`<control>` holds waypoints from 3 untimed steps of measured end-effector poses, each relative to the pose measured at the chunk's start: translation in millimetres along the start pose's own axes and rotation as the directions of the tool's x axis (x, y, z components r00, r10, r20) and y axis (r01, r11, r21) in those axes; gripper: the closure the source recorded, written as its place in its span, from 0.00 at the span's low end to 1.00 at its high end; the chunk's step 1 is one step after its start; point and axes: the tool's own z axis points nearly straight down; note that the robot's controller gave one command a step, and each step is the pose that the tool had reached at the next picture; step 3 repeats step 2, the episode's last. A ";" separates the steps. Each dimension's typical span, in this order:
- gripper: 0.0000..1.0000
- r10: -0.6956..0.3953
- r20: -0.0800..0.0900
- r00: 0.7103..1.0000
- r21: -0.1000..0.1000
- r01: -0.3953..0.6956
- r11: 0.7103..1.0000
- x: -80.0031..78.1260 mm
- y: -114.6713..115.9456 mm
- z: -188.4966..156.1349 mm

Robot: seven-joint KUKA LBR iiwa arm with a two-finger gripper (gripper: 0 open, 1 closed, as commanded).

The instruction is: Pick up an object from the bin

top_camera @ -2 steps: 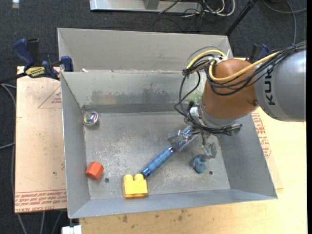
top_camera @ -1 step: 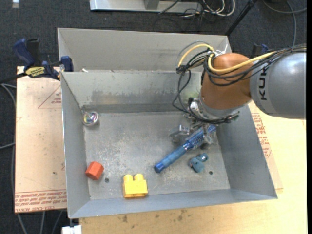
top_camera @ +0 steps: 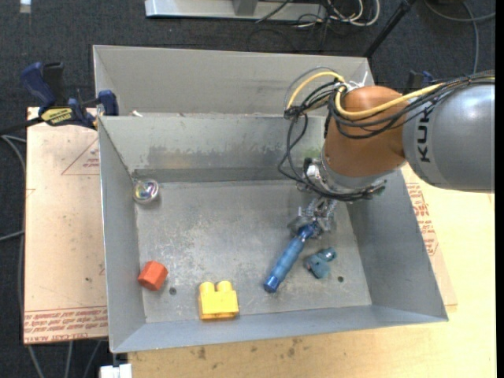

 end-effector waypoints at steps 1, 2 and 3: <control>1.00 -0.004 0.000 1.000 0.010 0.004 1.000 -5.6 5.7 -125.4; 1.00 -0.702 -0.003 0.712 0.003 0.702 0.712 -26.6 -31.0 -210.1; 1.00 -0.702 -0.003 0.712 0.003 0.702 0.712 -26.6 -31.0 -210.1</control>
Offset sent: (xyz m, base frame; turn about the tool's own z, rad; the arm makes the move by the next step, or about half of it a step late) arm -0.0058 0.0053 0.1212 -0.0080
